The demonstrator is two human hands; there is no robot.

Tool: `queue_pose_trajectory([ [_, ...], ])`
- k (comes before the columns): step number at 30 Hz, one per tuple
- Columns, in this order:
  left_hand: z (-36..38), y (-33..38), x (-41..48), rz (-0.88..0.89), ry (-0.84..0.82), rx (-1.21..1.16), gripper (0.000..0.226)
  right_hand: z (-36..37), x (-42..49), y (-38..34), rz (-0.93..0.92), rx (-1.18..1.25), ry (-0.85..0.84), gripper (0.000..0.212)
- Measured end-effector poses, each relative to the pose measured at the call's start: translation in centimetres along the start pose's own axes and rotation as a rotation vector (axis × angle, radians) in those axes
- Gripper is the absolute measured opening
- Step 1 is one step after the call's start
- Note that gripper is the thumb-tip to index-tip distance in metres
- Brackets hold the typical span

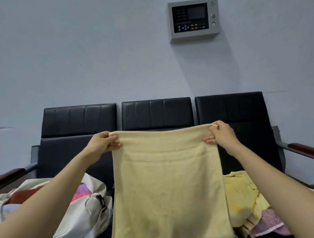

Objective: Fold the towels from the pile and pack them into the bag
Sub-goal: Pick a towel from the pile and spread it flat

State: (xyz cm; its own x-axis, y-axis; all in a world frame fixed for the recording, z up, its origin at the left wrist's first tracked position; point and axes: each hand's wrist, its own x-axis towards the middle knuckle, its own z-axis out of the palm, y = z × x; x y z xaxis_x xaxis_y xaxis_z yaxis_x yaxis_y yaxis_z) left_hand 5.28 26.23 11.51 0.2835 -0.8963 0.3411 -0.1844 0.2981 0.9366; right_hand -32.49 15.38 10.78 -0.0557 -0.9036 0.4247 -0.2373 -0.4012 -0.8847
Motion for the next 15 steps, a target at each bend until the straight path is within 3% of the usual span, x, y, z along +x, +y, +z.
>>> queue_pose_trajectory([
  [5, 1.5, -5.6, 1.2, 0.008, 0.17, 0.197, 0.011, 2.0, -0.5, 4.9, 0.05, -0.234, -0.037, 0.012],
  [11, 2.3, -6.2, 0.4, 0.16, 0.281, 0.248, 0.022, 2.8, -1.3, 3.9, -0.075, -0.215, 0.084, 0.018],
  [15, 2.3, -8.3, -1.8, 0.111, 0.287, 0.275, 0.023, 2.8, -2.7, 5.4, -0.104, -0.25, 0.024, 0.02],
])
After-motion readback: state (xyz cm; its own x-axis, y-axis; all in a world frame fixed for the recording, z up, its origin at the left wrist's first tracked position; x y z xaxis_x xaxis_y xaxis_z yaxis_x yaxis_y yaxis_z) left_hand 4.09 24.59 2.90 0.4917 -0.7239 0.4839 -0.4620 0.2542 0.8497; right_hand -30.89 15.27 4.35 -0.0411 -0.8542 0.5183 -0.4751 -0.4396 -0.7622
